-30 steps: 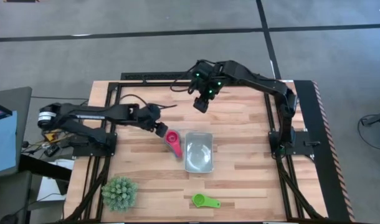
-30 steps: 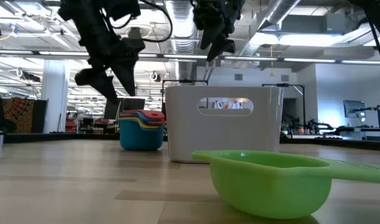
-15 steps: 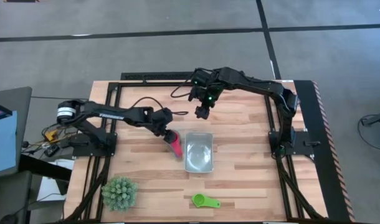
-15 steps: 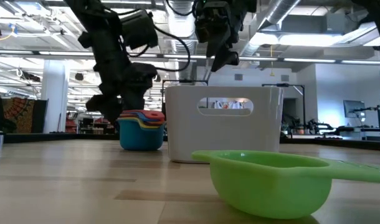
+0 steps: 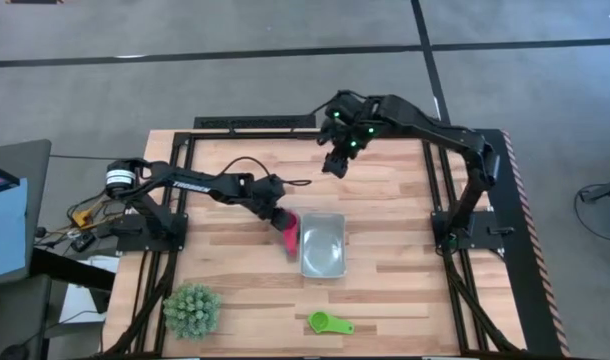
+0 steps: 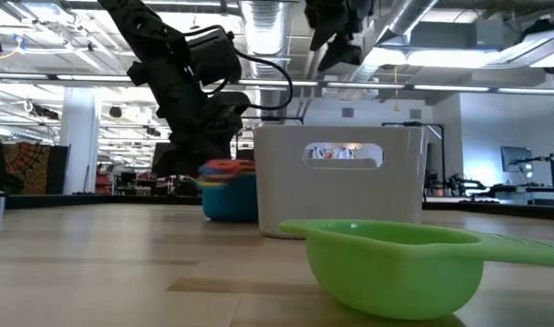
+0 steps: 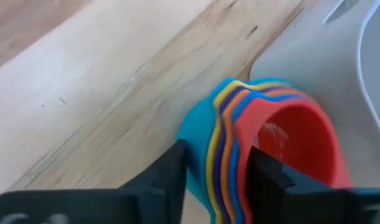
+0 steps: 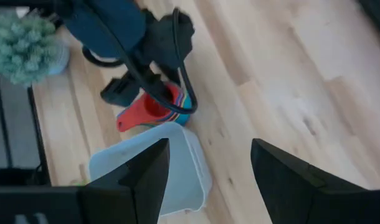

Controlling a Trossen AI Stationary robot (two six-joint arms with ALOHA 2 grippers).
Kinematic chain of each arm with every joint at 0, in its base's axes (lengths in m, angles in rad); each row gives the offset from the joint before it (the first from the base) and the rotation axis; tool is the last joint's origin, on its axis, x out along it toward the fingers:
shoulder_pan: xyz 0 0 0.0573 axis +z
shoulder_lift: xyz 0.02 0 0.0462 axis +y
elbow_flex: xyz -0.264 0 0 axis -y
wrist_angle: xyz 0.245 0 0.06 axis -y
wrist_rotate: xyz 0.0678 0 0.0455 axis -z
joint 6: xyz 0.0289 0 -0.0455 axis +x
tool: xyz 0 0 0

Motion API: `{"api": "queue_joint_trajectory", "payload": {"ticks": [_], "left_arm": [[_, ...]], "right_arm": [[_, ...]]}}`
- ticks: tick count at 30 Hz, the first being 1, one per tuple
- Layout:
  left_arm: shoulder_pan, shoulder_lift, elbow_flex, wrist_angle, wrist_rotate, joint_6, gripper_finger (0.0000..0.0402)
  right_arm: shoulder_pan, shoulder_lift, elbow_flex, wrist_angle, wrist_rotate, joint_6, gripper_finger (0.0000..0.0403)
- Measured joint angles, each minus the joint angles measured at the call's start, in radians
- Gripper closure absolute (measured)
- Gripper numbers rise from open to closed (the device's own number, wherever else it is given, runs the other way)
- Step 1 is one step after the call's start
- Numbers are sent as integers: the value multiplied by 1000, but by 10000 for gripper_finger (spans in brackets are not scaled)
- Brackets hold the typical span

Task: Nest measuring cups in basket
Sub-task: Stack the green measuring cup on top of the red measuring cup

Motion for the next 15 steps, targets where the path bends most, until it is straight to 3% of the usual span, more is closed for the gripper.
{"api": "queue_joint_trajectory", "payload": {"ticks": [6, 15], "left_arm": [[3, 0, 0, 7, -13, 2, 344], [16, -63, 19, -74, -11, 13, 337]], "right_arm": [[-3, -59, 1, -9, 91, 30, 154], [-3, -121, 1, -49, 138, 69, 154]]}}
